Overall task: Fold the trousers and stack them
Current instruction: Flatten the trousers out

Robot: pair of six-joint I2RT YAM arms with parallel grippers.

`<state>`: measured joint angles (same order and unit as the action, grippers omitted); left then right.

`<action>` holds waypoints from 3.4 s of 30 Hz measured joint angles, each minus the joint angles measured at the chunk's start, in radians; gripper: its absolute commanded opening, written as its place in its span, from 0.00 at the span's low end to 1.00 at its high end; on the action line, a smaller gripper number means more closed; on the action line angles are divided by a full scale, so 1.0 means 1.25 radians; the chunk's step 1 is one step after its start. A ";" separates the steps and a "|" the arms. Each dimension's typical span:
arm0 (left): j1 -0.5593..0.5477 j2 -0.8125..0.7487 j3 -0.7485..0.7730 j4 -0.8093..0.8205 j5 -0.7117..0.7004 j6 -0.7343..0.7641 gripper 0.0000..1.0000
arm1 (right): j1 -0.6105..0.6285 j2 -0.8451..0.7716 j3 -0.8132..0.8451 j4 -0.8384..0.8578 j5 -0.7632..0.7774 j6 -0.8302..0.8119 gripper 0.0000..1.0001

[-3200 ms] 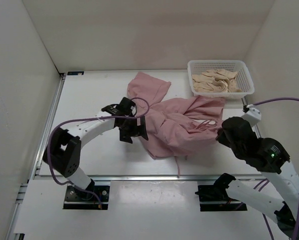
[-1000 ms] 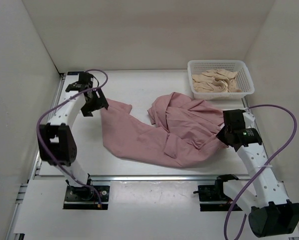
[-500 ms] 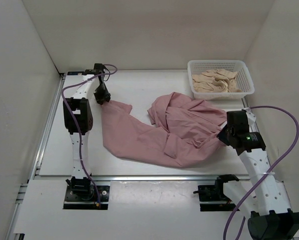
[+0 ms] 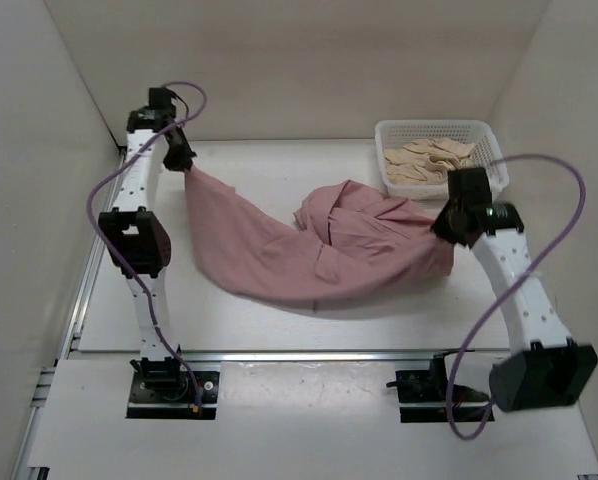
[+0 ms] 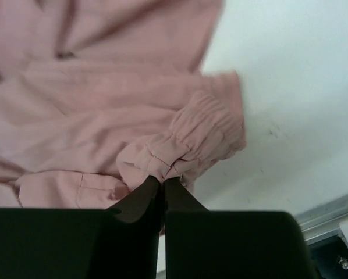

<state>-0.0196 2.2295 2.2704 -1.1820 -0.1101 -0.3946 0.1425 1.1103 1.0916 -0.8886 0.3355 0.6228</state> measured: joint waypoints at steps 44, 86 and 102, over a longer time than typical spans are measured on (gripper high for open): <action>0.266 -0.333 -0.589 0.234 0.248 -0.044 1.00 | -0.067 -0.289 -0.183 -0.002 -0.144 0.093 0.28; 0.191 -0.202 -0.338 0.184 0.156 -0.101 0.10 | -0.067 -0.327 -0.509 0.007 -0.286 0.338 0.75; 0.257 -0.315 -0.360 0.154 0.161 -0.086 0.10 | -0.080 -0.096 -0.505 0.183 -0.213 0.358 0.05</action>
<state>0.3019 1.8362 1.8210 -0.9894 0.0917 -0.5022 0.0429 0.9909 0.4599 -0.6601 0.0692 1.0702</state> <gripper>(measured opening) 0.110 0.298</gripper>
